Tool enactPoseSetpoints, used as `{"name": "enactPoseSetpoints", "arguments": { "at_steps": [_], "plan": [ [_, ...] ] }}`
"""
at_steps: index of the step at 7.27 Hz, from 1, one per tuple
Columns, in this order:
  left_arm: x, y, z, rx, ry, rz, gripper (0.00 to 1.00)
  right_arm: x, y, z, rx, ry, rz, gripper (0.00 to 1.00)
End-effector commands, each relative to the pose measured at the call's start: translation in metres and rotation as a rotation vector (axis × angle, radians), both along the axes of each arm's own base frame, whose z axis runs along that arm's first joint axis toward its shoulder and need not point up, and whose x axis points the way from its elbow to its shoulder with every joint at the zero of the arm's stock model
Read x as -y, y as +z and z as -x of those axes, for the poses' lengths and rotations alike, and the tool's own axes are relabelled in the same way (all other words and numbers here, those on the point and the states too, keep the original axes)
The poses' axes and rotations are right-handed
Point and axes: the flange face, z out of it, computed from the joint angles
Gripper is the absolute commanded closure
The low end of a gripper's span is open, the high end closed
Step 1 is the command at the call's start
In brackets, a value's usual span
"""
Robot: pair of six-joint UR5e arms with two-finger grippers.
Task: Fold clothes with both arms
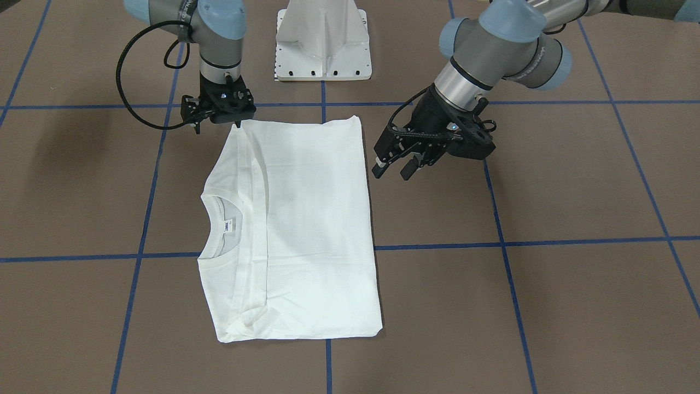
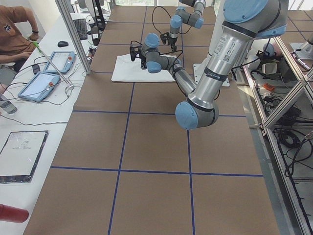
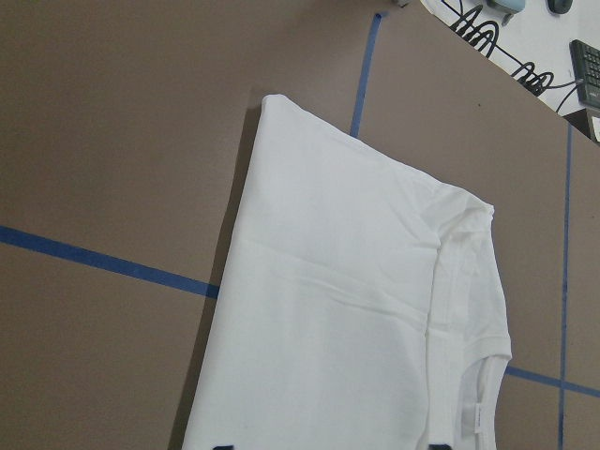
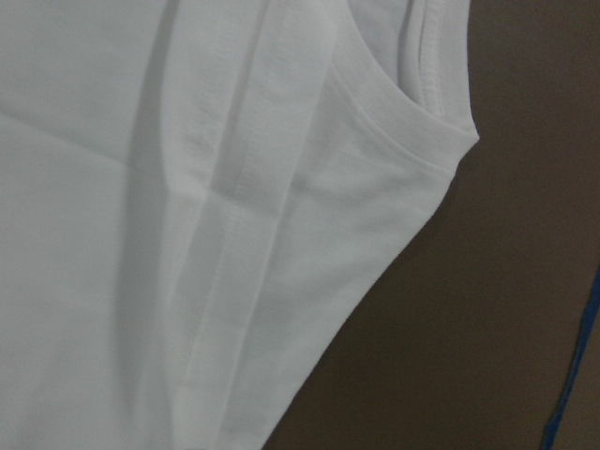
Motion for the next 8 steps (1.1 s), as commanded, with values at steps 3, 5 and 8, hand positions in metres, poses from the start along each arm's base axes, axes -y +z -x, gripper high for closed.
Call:
{"name": "enactPoseSetpoints", "arguments": {
  "at_steps": [3,5,8],
  "plan": [
    [0.000,0.001,0.001,0.001,-0.003,0.000,0.25,0.044,-0.004,0.044,0.068,0.051,-0.028,0.00],
    [0.000,0.000,0.001,0.000,-0.003,-0.001,0.25,0.083,0.025,0.041,0.041,0.057,-0.051,0.00],
    [-0.002,-0.004,0.004,0.001,-0.003,0.000,0.25,0.101,0.052,-0.029,0.060,0.054,-0.034,0.00]
  ]
}}
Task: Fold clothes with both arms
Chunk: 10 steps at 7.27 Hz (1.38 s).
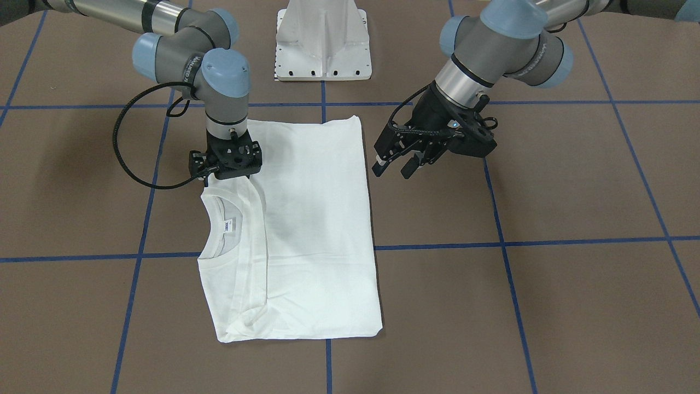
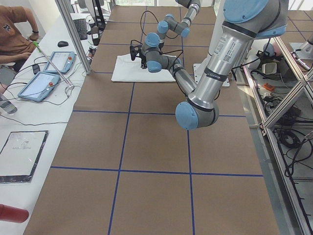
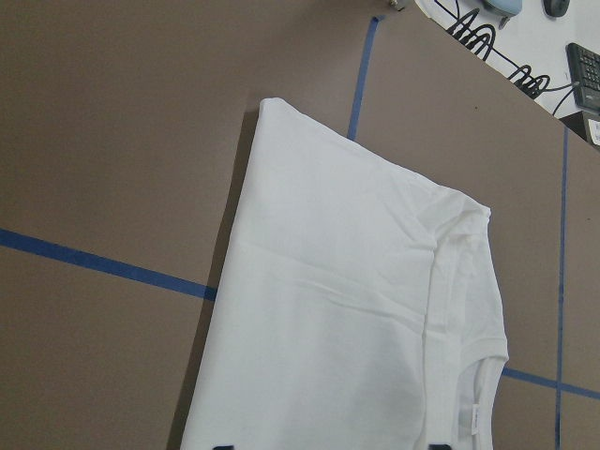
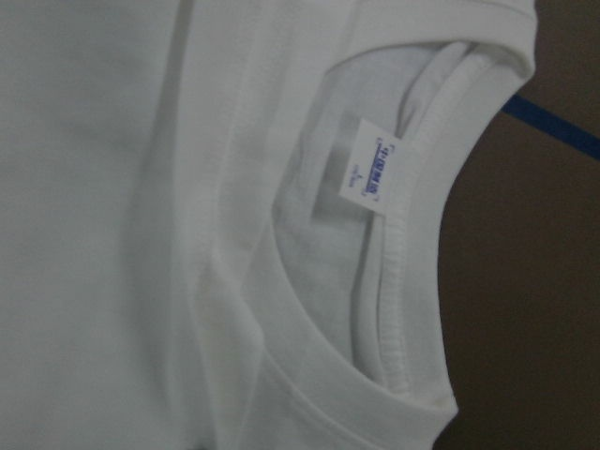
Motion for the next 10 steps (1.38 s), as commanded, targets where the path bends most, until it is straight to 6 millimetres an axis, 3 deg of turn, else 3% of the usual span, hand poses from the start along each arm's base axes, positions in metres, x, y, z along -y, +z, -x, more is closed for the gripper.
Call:
{"name": "enactPoseSetpoints", "arguments": {
  "at_steps": [1,3,6,7,9,10],
  "plan": [
    [0.000,0.000,0.001,0.002,-0.001,0.001,0.25,-0.017,0.010,-0.058,0.033,0.022,0.013,0.00],
    [-0.001,-0.001,0.002,0.001,-0.001,-0.001,0.25,-0.024,-0.006,-0.058,0.116,0.225,0.139,0.00],
    [-0.002,-0.005,0.006,-0.007,-0.004,-0.008,0.25,-0.060,-0.038,-0.041,0.322,0.550,0.408,0.00],
    [-0.004,0.005,0.006,0.005,-0.002,0.002,0.25,-0.073,-0.042,-0.030,0.442,0.682,0.543,0.00],
    [-0.005,0.006,0.008,0.003,0.001,0.001,0.25,-0.090,-0.042,-0.021,0.487,0.849,0.681,0.00],
    [-0.007,0.009,0.006,0.006,0.005,0.005,0.17,-0.094,-0.041,-0.020,0.482,0.861,0.699,0.00]
  ]
}}
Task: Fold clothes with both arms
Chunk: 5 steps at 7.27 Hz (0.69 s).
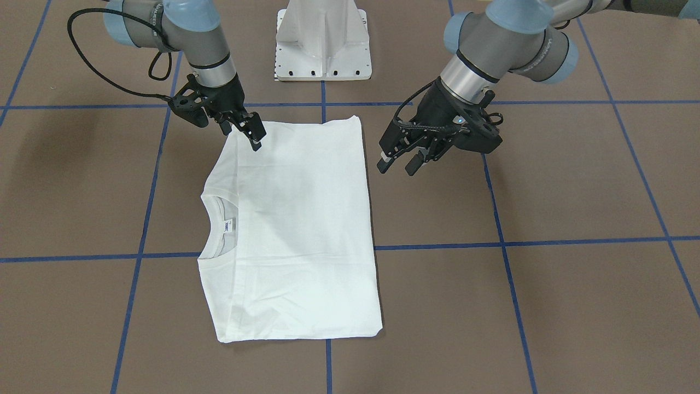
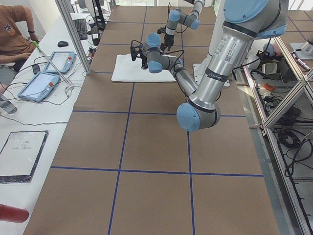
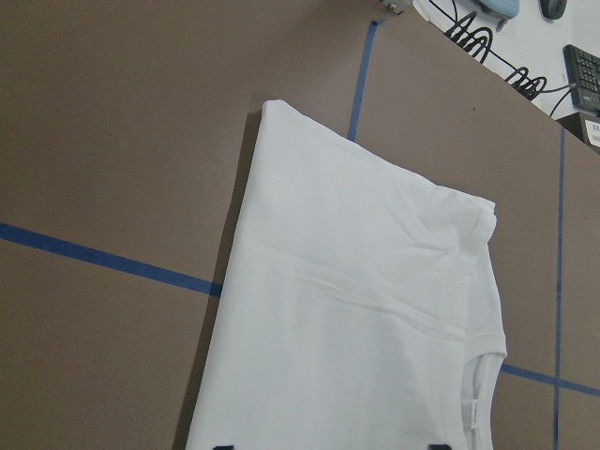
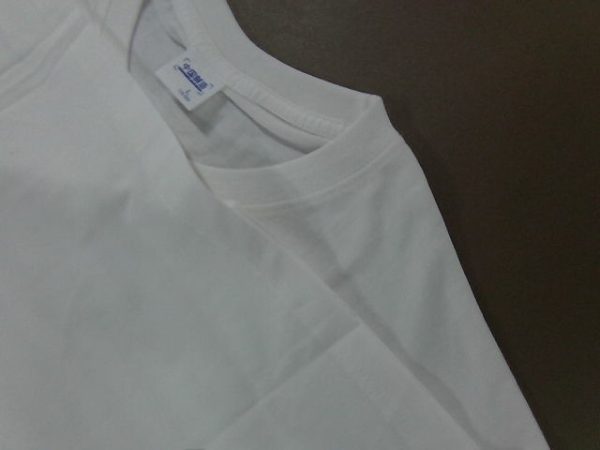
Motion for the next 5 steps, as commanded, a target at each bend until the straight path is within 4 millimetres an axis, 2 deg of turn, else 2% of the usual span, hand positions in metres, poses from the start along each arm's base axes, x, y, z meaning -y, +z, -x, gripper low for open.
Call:
{"name": "enactPoseSetpoints", "arguments": {
  "at_steps": [1,3,4,5],
  "plan": [
    [-0.001,0.003,0.000,0.002,-0.003,0.003,0.00,-0.010,0.009,0.003,0.006,0.030,0.061,0.00],
    [-0.004,0.003,0.003,-0.003,-0.007,-0.003,0.00,-0.028,0.025,0.012,-0.037,0.029,0.048,0.00],
    [-0.009,-0.006,0.008,-0.018,-0.010,-0.018,0.00,-0.044,0.037,0.019,-0.051,0.049,0.061,0.00],
    [-0.009,-0.008,0.009,-0.018,-0.016,-0.018,0.00,-0.047,0.037,0.020,-0.035,0.086,0.111,0.00]
  ]
}}
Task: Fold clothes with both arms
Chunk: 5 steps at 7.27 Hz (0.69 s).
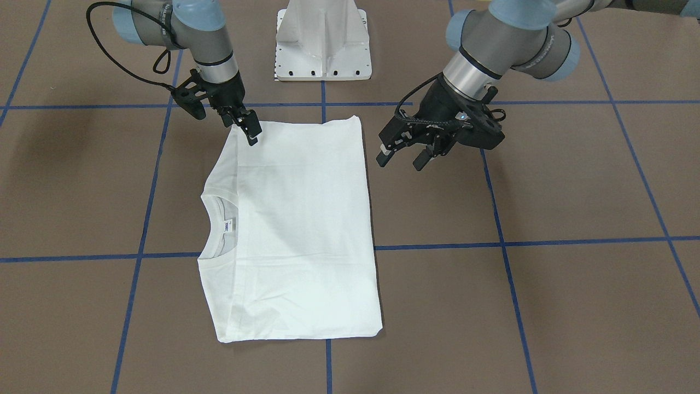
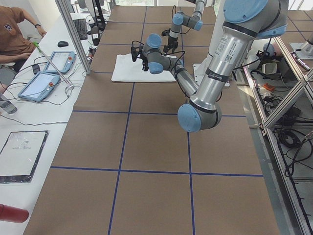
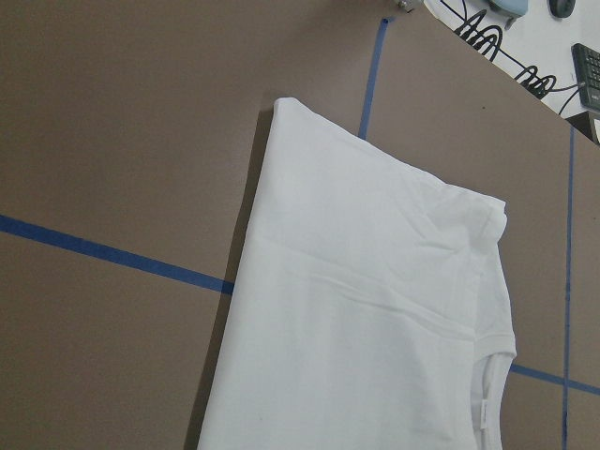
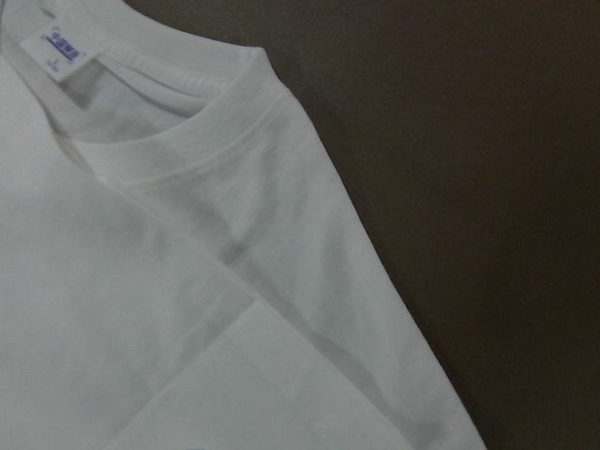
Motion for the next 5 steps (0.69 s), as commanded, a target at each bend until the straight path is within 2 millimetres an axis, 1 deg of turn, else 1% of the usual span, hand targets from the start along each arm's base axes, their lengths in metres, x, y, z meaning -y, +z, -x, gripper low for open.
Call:
{"name": "enactPoseSetpoints", "arguments": {
  "at_steps": [1,2,3,5],
  "plan": [
    [-0.0007,-0.0056,0.0046,-0.003,-0.029,-0.014,0.00,-0.0160,0.0089,0.0083,0.000,0.042,0.059,0.01],
    [-0.0005,-0.0056,0.0047,-0.003,-0.031,-0.014,0.00,-0.0166,0.0085,0.0066,0.006,0.050,0.078,0.04],
    [-0.0008,-0.0062,0.0051,-0.004,-0.031,-0.015,0.00,-0.0167,0.0087,0.0066,0.005,0.049,0.079,0.12],
    [-0.0010,-0.0076,0.0080,-0.007,-0.034,-0.017,0.00,-0.0181,0.0183,0.0025,-0.010,0.052,0.089,0.17]
  ]
}}
